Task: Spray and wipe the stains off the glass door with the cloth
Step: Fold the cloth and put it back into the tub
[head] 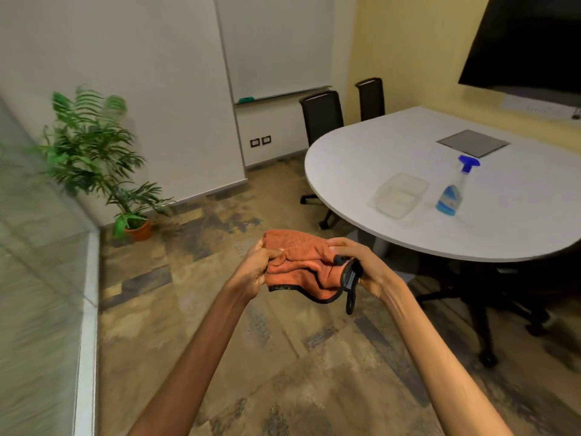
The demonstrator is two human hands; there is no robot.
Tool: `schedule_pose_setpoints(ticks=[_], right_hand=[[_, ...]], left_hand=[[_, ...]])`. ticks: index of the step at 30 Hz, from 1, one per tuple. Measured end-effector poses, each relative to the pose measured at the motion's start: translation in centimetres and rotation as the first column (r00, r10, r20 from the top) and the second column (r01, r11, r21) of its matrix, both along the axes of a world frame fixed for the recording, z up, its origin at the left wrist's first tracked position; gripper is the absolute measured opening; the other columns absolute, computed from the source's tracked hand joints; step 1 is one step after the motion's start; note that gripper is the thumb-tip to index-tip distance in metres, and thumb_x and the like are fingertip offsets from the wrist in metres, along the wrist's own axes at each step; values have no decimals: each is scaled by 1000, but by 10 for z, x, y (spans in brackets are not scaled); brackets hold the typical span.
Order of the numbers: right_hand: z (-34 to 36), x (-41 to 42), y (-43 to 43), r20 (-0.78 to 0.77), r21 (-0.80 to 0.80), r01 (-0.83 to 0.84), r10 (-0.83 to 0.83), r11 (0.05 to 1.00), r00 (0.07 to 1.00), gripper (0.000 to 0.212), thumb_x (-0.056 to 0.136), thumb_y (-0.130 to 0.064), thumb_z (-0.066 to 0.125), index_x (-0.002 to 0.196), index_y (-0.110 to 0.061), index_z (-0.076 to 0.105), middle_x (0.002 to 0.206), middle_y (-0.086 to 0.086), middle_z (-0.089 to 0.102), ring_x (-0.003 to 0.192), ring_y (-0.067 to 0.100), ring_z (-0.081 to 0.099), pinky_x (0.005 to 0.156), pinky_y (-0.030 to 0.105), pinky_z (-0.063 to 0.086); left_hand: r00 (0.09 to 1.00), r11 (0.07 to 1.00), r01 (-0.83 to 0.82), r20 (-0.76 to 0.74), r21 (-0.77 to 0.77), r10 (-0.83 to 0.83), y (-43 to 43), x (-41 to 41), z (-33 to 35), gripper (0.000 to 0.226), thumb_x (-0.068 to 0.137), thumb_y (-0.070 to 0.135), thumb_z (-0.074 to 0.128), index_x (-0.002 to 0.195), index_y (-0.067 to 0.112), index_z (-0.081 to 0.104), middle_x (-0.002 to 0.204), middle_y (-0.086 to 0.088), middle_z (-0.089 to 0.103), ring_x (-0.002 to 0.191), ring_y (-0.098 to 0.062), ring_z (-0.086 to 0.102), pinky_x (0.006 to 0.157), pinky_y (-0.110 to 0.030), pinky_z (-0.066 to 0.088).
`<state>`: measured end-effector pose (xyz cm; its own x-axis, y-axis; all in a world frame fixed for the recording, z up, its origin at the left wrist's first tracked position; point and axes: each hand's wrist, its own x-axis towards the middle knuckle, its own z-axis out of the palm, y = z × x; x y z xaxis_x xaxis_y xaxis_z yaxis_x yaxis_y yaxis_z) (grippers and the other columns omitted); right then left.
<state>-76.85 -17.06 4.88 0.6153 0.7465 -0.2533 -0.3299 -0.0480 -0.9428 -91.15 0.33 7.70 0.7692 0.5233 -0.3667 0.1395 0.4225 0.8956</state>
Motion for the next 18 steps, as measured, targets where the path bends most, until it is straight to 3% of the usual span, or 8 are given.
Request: schedule_pose_setpoints(ticks=[3,5,8,12,15,16,18], right_hand=[[-8,29,-5,25,-68,77,-76,995,997,42,70,9,66,102,-19,67,88,11,64,71,25,58,57,30,46],[-13,53,-11,11,-99,129,-129,987,992,53,66,17,61,104,-21,61,69,5,61,51,18,54,44,25,41],[-20,94,-18,-36,-107,199,-204,974,978,62,58,15,62,108,-21,58,68,8,62,49,20,53,47,28,40],[-23,151,-27,-58,-105,272,-279,957,959,58,70,21,60,116,-14,55,72,9,57,54,20,51,49,29,39],[-26,188,-32,-190,56,333,-318,941,929,49,76,11,69,123,-1,59,99,18,64,77,29,63,64,36,60],[-27,197,-32,-233,128,317,-282,940,931,47,77,4,71,123,6,62,108,22,67,86,32,67,73,39,62],[-34,213,-32,-270,185,286,-231,940,935,33,81,-2,69,114,2,72,111,20,73,90,30,74,74,38,64]], left_hand=[[996,996,86,3,14,-86,12,36,-2,32,93,-9,50,115,14,56,100,-9,70,79,-20,70,64,-30,61],[991,990,136,1,38,-136,18,62,-3,35,90,-8,53,118,14,58,102,-9,71,80,-21,69,67,-31,61],[982,978,191,-15,85,-190,22,103,-7,33,88,-6,54,111,16,63,92,-4,73,71,-15,69,62,-26,59],[970,967,241,-32,80,-239,20,167,-12,34,86,-6,49,105,18,64,84,-4,63,65,-16,55,60,-27,49],[970,970,241,-26,40,-240,19,218,-11,34,84,-6,45,96,20,63,73,-3,48,57,-15,41,53,-25,41],[971,970,240,-29,32,-239,18,233,-12,33,84,-6,44,93,21,62,69,-2,43,55,-15,37,50,-24,39],[967,967,253,-29,23,-252,16,263,-13,31,84,-5,43,91,20,61,67,-2,41,54,-15,35,48,-22,38]])
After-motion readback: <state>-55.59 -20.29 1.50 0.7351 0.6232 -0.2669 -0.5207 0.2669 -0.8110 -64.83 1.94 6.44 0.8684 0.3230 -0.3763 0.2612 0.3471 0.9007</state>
